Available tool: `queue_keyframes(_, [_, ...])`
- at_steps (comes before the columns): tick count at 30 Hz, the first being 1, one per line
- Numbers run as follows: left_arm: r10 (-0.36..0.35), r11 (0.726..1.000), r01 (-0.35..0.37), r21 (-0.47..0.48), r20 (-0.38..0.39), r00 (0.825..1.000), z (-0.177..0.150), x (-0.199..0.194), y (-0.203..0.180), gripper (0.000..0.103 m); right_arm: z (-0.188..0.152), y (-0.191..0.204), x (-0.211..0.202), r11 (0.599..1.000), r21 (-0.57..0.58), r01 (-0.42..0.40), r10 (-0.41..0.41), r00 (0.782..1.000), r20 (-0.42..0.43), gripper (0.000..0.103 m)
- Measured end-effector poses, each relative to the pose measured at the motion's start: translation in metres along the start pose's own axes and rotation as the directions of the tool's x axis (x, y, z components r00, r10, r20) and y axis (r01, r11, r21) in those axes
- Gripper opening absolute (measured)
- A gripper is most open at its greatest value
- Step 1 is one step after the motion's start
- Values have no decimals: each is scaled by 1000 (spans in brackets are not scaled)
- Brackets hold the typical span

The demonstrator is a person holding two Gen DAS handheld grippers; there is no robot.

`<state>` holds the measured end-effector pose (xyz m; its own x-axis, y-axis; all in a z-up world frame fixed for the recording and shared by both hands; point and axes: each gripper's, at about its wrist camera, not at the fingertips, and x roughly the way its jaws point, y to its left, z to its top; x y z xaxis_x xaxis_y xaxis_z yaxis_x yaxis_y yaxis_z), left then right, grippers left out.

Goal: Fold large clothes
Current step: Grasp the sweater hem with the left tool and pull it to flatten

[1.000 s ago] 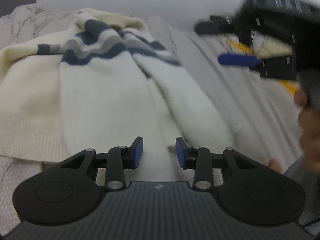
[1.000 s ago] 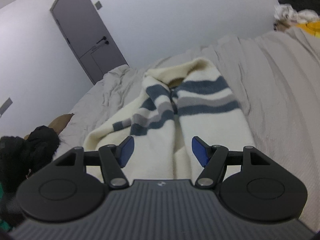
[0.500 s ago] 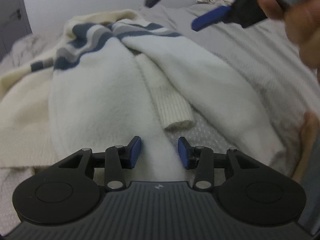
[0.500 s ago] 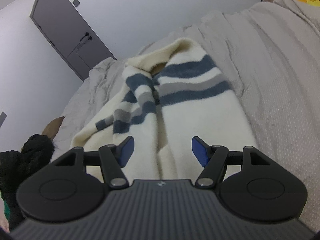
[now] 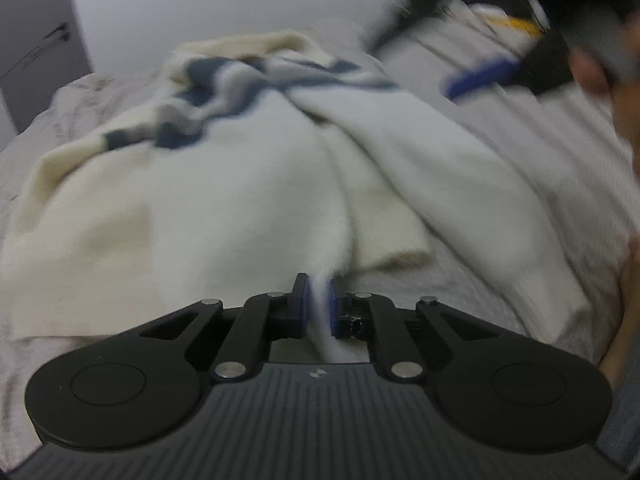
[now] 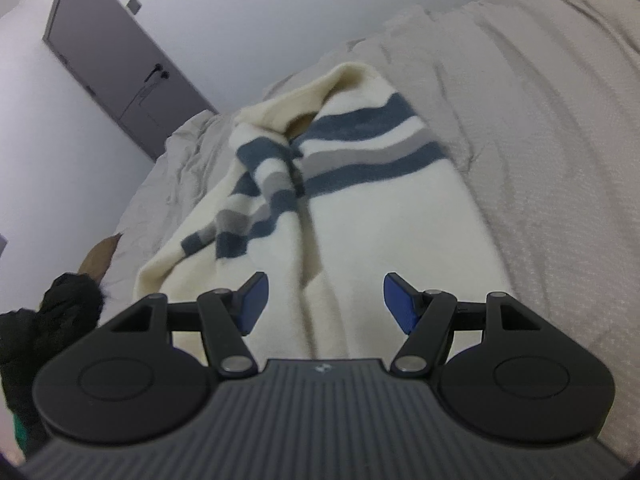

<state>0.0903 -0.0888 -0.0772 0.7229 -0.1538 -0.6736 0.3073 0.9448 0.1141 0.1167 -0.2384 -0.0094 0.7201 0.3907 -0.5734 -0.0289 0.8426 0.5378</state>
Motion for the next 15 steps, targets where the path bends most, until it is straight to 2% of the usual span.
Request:
queue_keyframes(5, [75, 992, -65, -108, 87, 993, 23, -37, 60, 11, -1, -3, -8, 997, 5, 75, -75, 995, 64, 67])
queue_keyframes(9, [201, 977, -189, -95, 141, 969, 64, -62, 131, 11, 0, -4, -2, 991, -19, 129, -127, 989, 79, 67])
queue_keyframes(11, [206, 974, -189, -126, 139, 969, 89, -72, 178, 11, 0, -3, 4, 988, -33, 150, -147, 986, 79, 67])
queue_keyframes(15, [309, 947, -285, -149, 172, 935, 136, -89, 255, 11, -2, 1, 7, 982, -32, 186, -181, 976, 121, 67])
